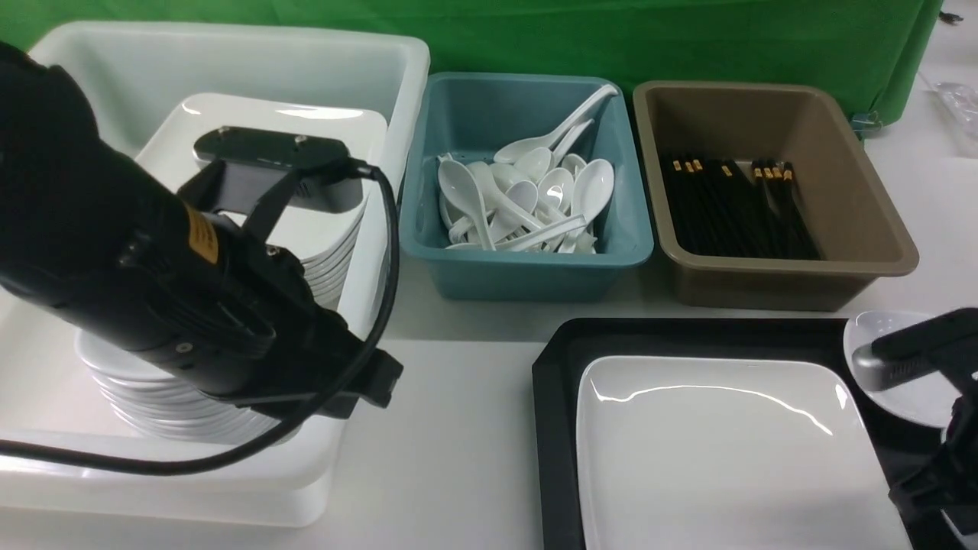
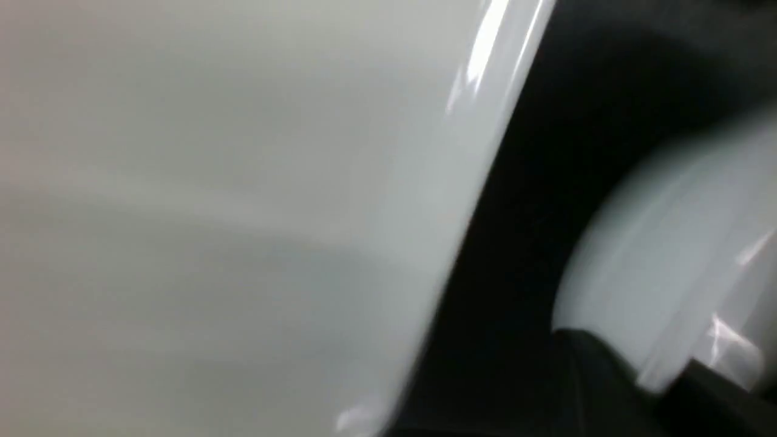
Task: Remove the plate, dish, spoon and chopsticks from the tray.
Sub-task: Use the right arm to grab a small plate from the dinner plate, then use the right arm to put the small plate into the large storage box on the left
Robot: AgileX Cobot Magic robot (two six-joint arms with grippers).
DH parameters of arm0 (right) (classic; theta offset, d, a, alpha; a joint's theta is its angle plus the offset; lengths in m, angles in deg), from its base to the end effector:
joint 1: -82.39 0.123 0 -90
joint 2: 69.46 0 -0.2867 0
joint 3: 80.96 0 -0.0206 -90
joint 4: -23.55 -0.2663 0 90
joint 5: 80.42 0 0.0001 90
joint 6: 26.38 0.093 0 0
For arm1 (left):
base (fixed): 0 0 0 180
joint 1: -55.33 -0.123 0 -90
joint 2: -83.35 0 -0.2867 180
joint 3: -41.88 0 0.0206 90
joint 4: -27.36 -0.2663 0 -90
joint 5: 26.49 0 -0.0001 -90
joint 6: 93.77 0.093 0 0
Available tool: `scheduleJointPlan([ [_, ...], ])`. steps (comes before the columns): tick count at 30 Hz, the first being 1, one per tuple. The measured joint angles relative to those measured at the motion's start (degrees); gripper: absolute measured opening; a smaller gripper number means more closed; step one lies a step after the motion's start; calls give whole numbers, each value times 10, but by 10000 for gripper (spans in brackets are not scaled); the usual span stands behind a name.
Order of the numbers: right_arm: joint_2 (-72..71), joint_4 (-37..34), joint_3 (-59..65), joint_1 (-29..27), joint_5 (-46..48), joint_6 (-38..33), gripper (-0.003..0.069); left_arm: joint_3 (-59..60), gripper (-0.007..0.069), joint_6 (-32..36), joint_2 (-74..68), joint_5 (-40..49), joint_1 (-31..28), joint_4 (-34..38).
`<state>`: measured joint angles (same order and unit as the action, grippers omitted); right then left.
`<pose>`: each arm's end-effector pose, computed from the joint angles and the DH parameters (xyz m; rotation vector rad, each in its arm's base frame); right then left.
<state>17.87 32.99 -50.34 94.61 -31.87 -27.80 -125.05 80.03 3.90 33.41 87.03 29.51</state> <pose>0.2503 0.0425 0.2132 -0.4785 2.8504 -0.1643 0.2174 -0.1378 0.3313 0.5786 2.6231 -0.2612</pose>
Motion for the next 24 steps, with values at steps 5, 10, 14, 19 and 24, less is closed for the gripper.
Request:
scheduleJointPlan([
  [5,-77,-67,-50,0,32,-31,62,0,9,-28,0,7,-40,-21],
  [10,-102,-115,-124,0,62,-64,62,0,9,-14,2,11,-126,-6],
  [14,-95,-229,-216,27,52,-143,62,0,9,11,34,14,-221,16],
  [19,-45,-279,-324,126,8,-181,62,0,9,18,93,15,-329,20],
  [24,99,-287,-491,298,-55,-228,61,0,9,18,158,36,-461,43],
])
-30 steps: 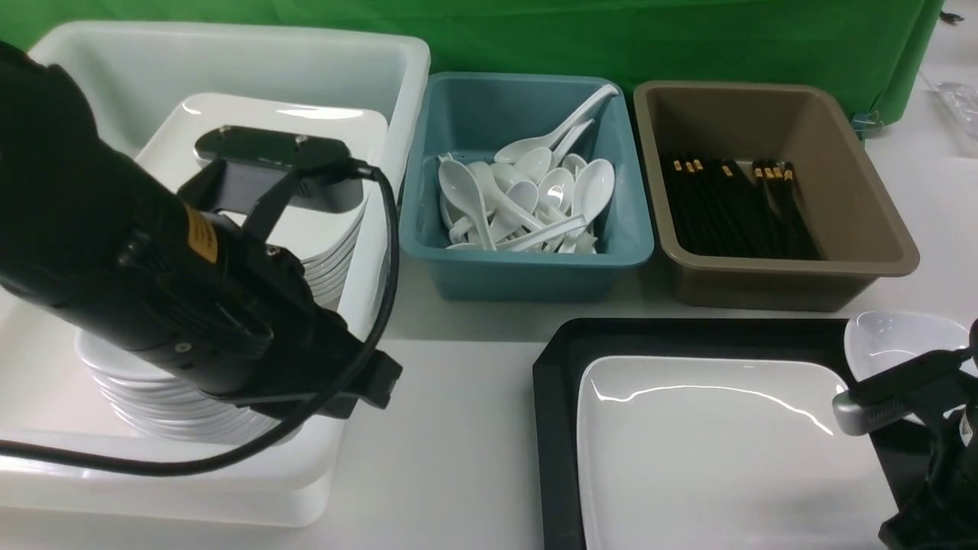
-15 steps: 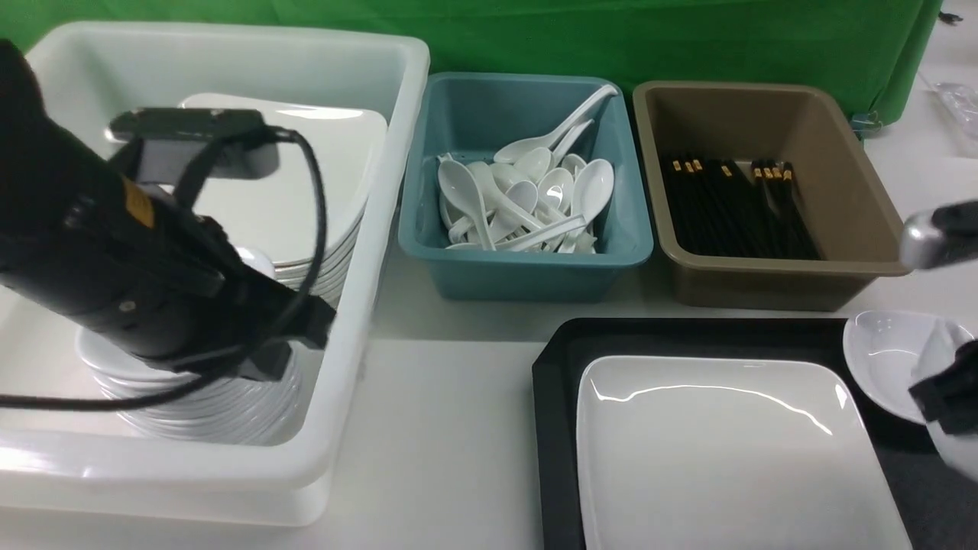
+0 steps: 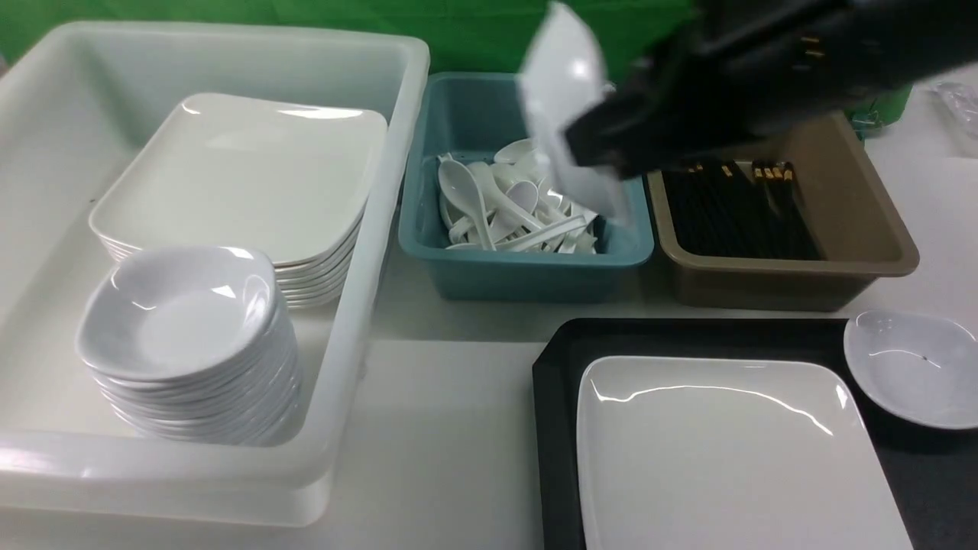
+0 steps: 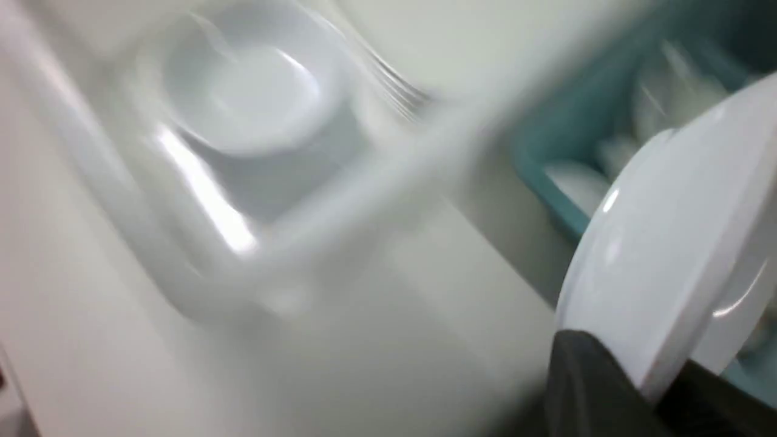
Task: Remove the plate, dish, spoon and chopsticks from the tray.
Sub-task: Use the right arm to put the small plate into the large storage box on the left
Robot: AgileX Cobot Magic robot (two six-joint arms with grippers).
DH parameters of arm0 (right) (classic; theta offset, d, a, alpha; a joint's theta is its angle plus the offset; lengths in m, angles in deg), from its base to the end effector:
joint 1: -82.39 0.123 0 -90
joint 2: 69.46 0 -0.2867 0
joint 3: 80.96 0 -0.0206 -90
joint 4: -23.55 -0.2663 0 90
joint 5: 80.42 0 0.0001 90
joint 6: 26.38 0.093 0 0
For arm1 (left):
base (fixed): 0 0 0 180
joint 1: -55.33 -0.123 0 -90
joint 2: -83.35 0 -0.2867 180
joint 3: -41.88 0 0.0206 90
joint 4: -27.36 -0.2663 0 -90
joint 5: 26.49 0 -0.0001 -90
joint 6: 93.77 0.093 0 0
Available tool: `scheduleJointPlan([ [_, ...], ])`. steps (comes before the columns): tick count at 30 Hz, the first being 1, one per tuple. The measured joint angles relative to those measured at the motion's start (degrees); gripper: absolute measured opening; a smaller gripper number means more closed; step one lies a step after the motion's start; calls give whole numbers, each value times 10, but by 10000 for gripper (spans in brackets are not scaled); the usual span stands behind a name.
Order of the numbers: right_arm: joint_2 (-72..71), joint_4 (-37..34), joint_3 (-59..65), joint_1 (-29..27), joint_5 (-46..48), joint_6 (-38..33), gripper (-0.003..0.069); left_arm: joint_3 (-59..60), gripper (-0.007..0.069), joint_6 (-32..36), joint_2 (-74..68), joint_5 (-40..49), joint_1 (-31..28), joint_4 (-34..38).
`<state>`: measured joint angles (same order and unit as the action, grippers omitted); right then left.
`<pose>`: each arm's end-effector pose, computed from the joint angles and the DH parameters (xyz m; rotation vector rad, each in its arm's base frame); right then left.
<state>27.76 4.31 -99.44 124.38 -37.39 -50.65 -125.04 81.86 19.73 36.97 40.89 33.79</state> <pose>0.2621 0.2641 0.4341 -1.0581 1.8532 0.5714 0.1828 0.0375 0.3902 -0.4151 2.4033 -0.0666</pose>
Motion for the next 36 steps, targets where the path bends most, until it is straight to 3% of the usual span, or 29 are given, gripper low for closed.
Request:
scheduleJointPlan([
  [6,173,16,-173,99,-24,-24,61,0,9,13,38,3,-66,34],
  [13,307,61,-288,149,-24,-41,61,0,9,38,44,8,-69,64],
  [19,352,112,-303,169,-25,-54,82,0,9,58,44,8,-69,83],
  [28,358,124,-307,180,-17,-33,380,0,9,59,44,8,-69,85],
  [36,324,126,-307,183,46,26,475,0,9,61,44,8,-69,85],
])
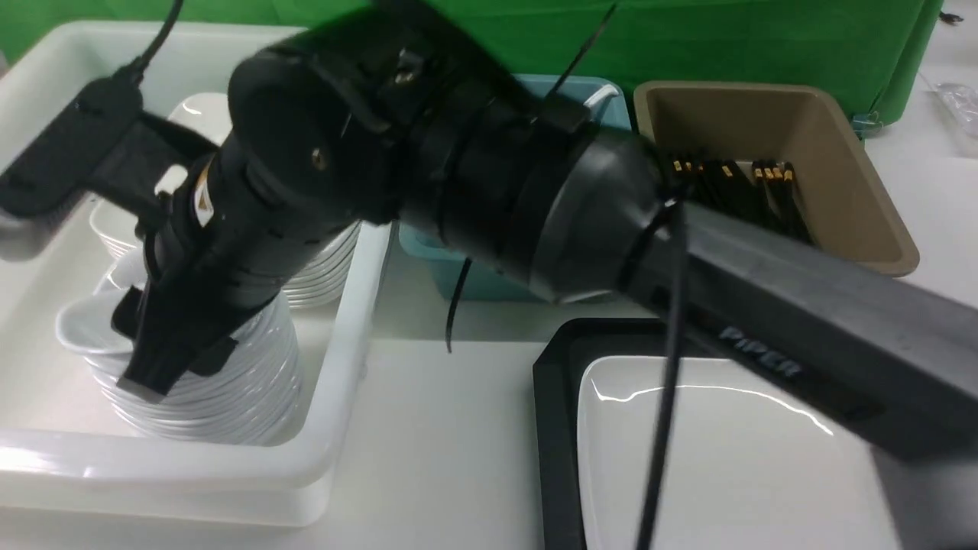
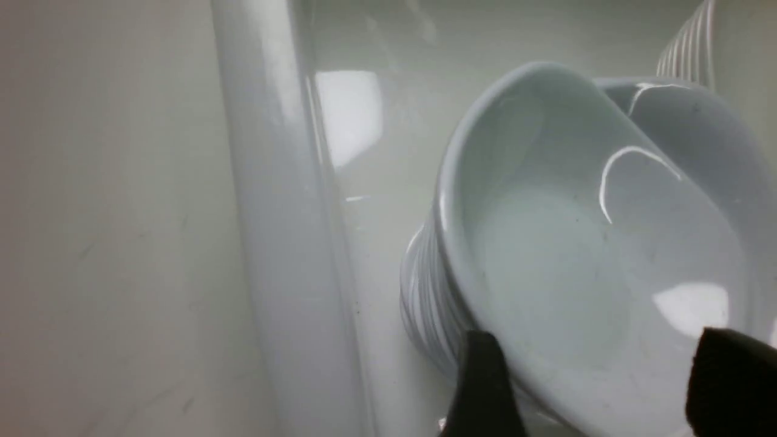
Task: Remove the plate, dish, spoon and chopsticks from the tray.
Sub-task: Use the right arm to put the small plate into the large storage box on the left, then use the right arm to grab a small plate from the dinner plate
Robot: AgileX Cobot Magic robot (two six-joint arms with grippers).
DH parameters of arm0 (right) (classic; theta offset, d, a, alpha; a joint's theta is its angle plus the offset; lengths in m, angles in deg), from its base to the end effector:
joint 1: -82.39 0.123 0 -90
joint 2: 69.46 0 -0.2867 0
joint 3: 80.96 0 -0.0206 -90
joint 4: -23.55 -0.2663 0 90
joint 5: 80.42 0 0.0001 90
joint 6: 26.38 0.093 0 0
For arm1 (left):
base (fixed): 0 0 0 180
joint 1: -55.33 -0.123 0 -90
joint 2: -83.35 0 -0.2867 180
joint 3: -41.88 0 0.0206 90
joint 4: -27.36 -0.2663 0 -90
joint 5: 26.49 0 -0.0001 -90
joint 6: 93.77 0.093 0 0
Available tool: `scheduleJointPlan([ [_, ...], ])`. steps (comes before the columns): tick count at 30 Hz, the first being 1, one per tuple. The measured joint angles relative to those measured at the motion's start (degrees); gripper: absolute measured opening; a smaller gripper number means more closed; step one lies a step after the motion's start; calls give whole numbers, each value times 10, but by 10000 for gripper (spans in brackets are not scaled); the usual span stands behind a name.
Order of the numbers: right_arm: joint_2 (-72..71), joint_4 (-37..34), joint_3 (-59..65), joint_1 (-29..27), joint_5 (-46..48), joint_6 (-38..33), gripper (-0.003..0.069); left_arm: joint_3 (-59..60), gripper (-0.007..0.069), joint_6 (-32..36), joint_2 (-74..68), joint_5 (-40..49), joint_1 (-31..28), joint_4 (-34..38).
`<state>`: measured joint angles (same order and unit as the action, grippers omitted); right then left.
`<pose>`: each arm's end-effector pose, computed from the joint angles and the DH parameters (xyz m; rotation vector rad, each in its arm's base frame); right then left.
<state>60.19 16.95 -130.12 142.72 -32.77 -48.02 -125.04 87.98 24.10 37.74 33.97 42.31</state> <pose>0.2481 0.4516 0.3510 -1.4629 1.7468 0.4991 0.1605 0.0396 0.4050 -0.4226 2.3078 -0.1366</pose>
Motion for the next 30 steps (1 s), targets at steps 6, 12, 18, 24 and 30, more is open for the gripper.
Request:
scheduleJointPlan([
  [6,-62,115,-1,1,90,41,458,0,9,11,0,0,0,2],
  [12,-129,294,49,-75,172,143,92,0,9,30,0,1,0,35],
  [18,-247,242,253,-258,171,163,28,1,10,42,0,2,24,43],
  [24,-311,234,486,-441,166,178,209,21,10,58,0,-3,100,47],
  [30,-309,235,629,-515,52,170,477,56,11,75,0,-31,153,47],
])
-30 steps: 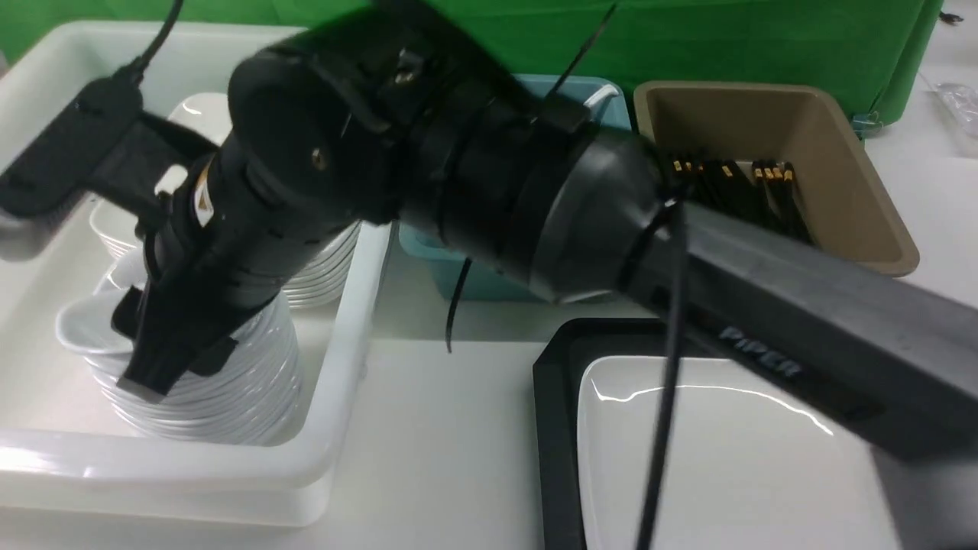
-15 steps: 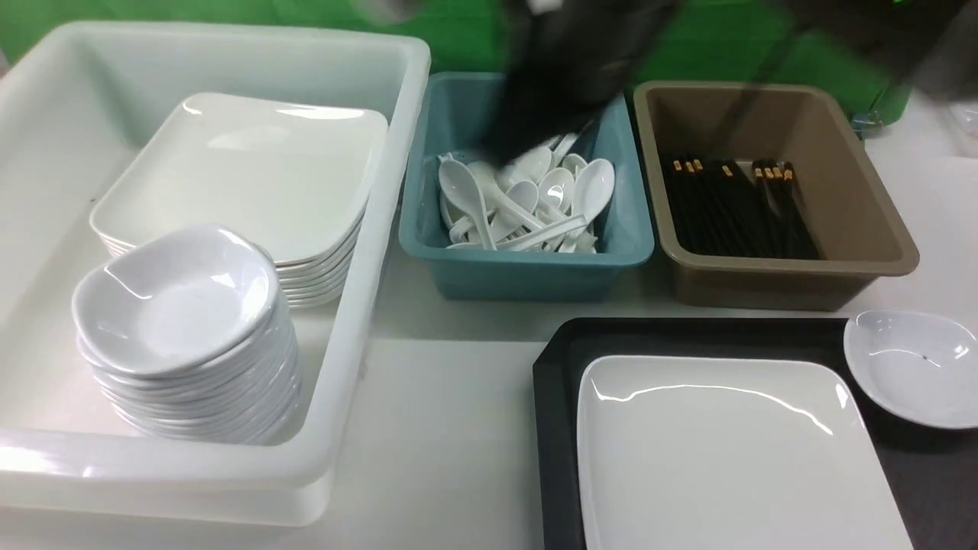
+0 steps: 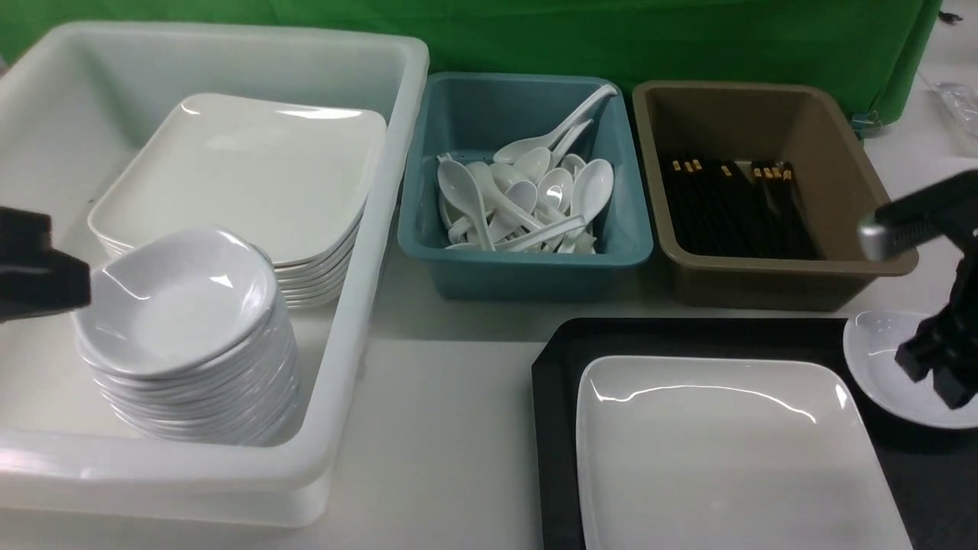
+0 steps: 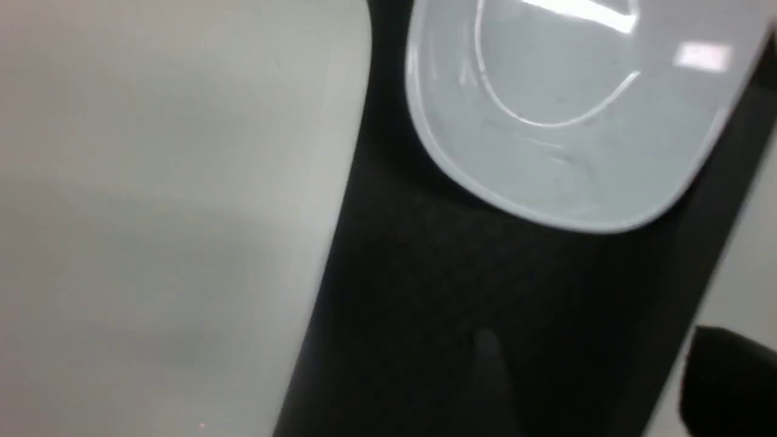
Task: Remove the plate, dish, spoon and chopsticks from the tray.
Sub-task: Use the right arm to grab a small plate from the dinner plate
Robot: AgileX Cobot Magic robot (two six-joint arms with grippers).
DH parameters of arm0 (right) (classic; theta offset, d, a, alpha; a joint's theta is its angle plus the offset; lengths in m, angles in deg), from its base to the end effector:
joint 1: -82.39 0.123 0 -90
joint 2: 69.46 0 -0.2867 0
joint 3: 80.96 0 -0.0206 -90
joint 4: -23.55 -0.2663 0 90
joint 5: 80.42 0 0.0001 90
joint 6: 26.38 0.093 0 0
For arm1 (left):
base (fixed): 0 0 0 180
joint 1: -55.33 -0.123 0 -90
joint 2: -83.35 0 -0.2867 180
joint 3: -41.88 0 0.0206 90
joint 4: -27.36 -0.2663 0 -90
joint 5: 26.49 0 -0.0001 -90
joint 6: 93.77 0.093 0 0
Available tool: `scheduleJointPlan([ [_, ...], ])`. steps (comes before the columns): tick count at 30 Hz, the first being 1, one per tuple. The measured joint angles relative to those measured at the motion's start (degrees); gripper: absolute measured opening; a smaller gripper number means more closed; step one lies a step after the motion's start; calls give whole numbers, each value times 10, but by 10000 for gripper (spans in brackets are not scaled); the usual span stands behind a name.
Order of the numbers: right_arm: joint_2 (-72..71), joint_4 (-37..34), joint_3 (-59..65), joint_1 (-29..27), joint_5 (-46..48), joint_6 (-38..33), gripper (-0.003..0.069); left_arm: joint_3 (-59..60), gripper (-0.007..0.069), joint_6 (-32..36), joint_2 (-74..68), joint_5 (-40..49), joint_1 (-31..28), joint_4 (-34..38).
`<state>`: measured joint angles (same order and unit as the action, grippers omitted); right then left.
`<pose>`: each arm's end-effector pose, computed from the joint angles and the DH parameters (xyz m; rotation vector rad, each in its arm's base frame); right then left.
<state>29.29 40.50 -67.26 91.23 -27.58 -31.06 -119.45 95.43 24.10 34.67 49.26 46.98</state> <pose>0.3218 0.0282 0.2367 -0.5465 2.8034 -0.3577 0.1713 -0.0093 0.3796 0.0010 2.3765 -0.3121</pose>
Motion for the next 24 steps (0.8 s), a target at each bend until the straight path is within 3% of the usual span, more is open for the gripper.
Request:
scheduleJointPlan([
  [5,26,29,36,-7,-72,-9,519,8,11,7,0,-12,14,-5],
  [16,96,43,38,-7,-132,-11,523,8,11,7,0,-17,15,-5],
  [21,115,45,38,-7,-159,-12,472,8,11,7,0,-17,15,-5],
  [24,131,48,38,-7,-161,-22,383,8,11,7,0,-17,15,-5],
])
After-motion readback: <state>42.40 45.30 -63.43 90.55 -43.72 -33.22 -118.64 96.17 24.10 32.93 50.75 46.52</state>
